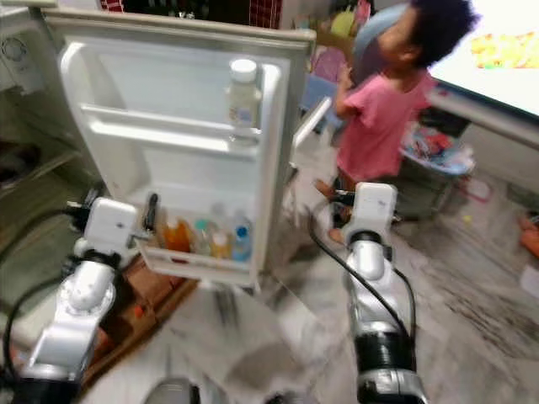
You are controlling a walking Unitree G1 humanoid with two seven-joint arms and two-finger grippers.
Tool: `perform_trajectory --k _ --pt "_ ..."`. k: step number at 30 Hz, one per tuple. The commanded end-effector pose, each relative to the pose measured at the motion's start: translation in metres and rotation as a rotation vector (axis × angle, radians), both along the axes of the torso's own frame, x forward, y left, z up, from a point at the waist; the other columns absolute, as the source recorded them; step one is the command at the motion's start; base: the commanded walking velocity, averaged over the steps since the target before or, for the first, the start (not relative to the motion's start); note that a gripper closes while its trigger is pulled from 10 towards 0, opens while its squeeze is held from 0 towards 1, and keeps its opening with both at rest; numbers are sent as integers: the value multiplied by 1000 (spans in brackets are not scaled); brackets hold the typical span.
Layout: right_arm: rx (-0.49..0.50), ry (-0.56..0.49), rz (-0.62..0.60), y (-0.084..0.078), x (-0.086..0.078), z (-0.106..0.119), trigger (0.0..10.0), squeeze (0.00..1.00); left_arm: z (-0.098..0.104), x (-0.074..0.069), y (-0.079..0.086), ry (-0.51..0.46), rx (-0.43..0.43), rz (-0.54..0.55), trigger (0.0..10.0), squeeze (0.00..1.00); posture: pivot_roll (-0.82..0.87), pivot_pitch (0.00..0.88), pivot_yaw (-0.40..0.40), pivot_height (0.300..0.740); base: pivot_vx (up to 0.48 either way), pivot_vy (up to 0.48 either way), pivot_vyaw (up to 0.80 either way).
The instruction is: Restocking fridge
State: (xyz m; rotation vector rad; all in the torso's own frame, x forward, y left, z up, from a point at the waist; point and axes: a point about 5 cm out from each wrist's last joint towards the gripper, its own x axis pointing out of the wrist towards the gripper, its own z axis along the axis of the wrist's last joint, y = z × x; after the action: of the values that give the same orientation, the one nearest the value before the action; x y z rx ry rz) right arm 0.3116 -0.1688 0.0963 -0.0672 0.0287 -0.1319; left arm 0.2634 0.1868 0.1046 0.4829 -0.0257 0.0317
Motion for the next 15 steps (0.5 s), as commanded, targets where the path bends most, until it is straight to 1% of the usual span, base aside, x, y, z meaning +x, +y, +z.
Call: perform_trajectory --k 1,5,9,10,11,12,13,15 --pt "-4 -13 -17 -7 3 3 10000 0 4 2 -6 -2 0 -35 10000 0 202 0 5 740 0 -371 0" --pt "18 -11 -16 -3 5 0 10000 0 3 3 -4 15 8 -42 10000 0 194 0 -7 740 0 -375 0" --pt "7 -23 33 5 10 5 10000 0 0 5 -11 21 -16 -32 10000 0 193 0 -37 740 0 -383 0" --pt "7 -23 33 5 10 5 10000 0 0 5 -11 21 -16 -32 10000 0 193 0 -37 740 0 -386 0" --pt "12 -24 47 8 11 5 10000 0 -6 4 -11 32 -41 -19 10000 0 179 0 -55 740 0 -364 0" --pt "14 -25 52 9 11 5 10000 0 -7 3 -10 35 -48 -14 10000 0 172 0 -55 740 0 -364 0" --pt "12 -23 64 11 11 4 10000 0 -11 4 -9 52 -64 4 10000 0 172 0 -56 740 0 -371 525" --pt "17 -23 67 12 13 4 10000 0 -13 5 -7 63 -68 11 10000 0 175 0 -51 740 0 -426 531"
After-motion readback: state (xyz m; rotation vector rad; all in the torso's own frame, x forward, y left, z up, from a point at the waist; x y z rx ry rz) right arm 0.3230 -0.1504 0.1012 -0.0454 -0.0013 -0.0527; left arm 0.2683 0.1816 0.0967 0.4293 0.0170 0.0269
